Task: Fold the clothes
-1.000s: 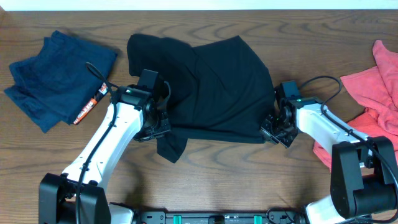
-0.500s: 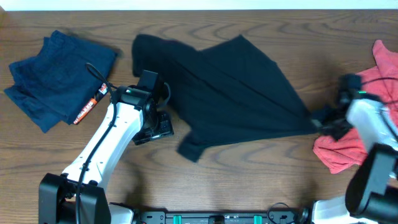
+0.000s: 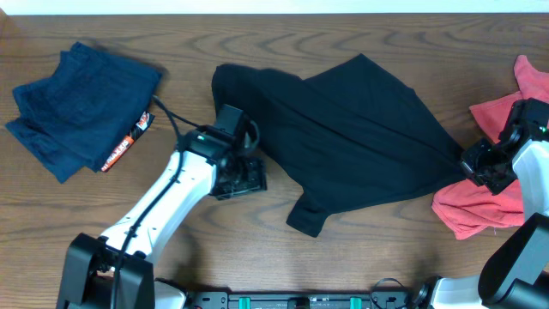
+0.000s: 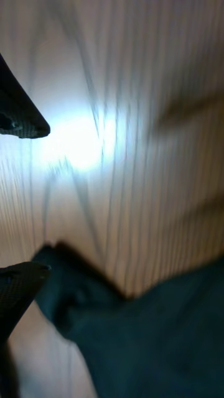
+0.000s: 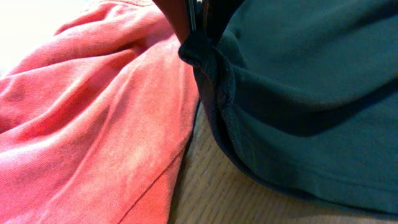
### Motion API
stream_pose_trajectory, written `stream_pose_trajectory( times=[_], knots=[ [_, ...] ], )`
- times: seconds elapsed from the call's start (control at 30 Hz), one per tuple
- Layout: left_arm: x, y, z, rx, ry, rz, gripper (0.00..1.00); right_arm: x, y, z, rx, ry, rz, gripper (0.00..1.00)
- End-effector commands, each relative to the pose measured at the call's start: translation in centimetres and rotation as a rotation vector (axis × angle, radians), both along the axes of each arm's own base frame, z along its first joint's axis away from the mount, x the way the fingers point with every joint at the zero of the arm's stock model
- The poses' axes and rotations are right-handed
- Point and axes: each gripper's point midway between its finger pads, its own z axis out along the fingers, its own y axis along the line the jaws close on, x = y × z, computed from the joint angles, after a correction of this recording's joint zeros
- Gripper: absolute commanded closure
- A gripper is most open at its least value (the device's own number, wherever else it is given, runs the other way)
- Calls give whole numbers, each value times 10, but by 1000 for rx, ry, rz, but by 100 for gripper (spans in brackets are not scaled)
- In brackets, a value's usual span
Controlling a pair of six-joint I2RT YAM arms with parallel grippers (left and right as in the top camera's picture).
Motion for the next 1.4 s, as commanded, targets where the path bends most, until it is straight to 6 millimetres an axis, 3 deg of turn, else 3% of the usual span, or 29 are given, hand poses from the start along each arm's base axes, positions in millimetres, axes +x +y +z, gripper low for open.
stream_pose_trajectory(
  times=[0.0,0.13,0.27,0.53,0.57,0.6,0.63,0.73,0.87,0.97,1.07,1.13,1.2,1.37],
  knots=[
    [-13,-24,-7,-94,58,-16,35,1,2,1,-5,-1,40,99],
    [-15,-41,-20,-138,63,-4,35,1,2,1,-7,-1,53,99],
    [-33,-65,-26,-257,146,-31,35,1,2,1,-11,1,54,99],
    [-67,-99,-49,-306,264,-148,35,1,2,1,-11,0,54,99],
    [-68,-103,-52,-308,259,-162,47,1,2,1,-11,0,54,99],
    [-67,-104,-54,-310,254,-169,74,1,2,1,-11,1,54,99],
    [-65,-105,-55,-315,240,-181,94,1,2,1,-11,1,55,99],
    [-46,-92,-53,-294,180,-170,94,1,2,1,-12,1,62,99],
    [11,-38,-30,-150,66,-97,94,0,2,1,-10,4,66,99],
    [64,9,25,-38,-66,-77,94,0,3,1,-10,4,91,99],
    [97,26,93,6,-195,-97,94,-1,3,1,-8,10,99,99],
    [100,23,118,23,-233,-124,94,-2,4,1,-7,13,99,99],
    [87,10,122,24,-209,-161,94,-2,4,1,-6,15,99,99],
    [17,-41,77,5,10,-330,94,-3,3,1,-10,19,106,99]
  ],
)
